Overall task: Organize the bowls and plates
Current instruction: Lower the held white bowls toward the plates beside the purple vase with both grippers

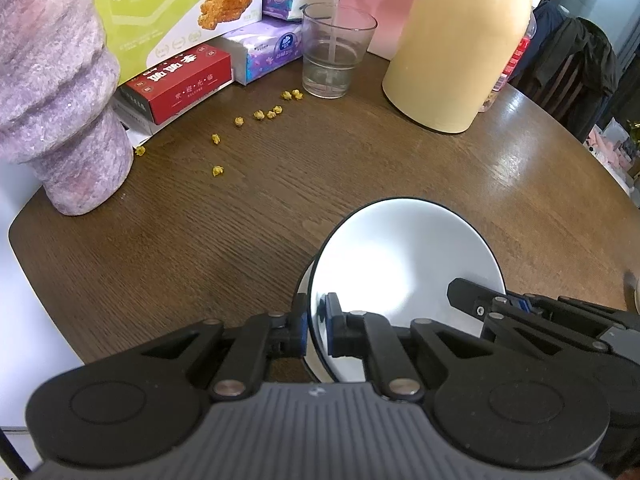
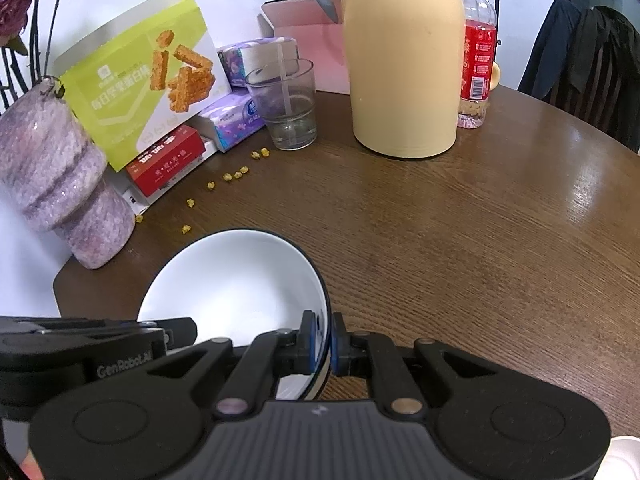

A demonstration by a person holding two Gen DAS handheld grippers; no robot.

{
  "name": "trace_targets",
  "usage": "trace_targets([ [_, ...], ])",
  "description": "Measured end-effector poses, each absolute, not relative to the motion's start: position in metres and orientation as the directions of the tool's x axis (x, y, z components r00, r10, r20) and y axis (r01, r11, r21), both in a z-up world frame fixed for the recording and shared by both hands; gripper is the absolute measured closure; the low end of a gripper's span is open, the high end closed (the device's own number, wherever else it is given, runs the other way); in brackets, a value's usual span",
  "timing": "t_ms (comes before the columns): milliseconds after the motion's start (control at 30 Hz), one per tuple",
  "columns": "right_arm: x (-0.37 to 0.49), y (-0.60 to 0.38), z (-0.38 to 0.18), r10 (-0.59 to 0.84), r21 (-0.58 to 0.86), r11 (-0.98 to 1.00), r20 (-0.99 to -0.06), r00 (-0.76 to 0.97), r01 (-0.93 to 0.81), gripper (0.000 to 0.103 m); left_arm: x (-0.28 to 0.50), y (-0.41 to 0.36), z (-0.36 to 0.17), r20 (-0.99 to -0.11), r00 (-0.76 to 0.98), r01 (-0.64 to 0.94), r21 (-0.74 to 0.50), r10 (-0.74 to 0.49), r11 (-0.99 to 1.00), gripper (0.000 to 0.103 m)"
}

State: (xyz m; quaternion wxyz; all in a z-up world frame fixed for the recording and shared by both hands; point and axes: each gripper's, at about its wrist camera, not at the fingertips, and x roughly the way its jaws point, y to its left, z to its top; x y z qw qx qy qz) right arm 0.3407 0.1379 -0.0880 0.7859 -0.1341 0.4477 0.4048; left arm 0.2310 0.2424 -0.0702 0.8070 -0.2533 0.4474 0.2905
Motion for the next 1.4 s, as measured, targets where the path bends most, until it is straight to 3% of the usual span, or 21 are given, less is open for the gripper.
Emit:
trace_targets([
  [1400,0.3386,0.1365,-0.0953,0.533,0.162,0.642,-0.797,0.283,-0.75,0.094,0.2301,0.2471,-0.0707,-0.891,0.401,-0.711,-0.155,0.214,0.686,0.095],
])
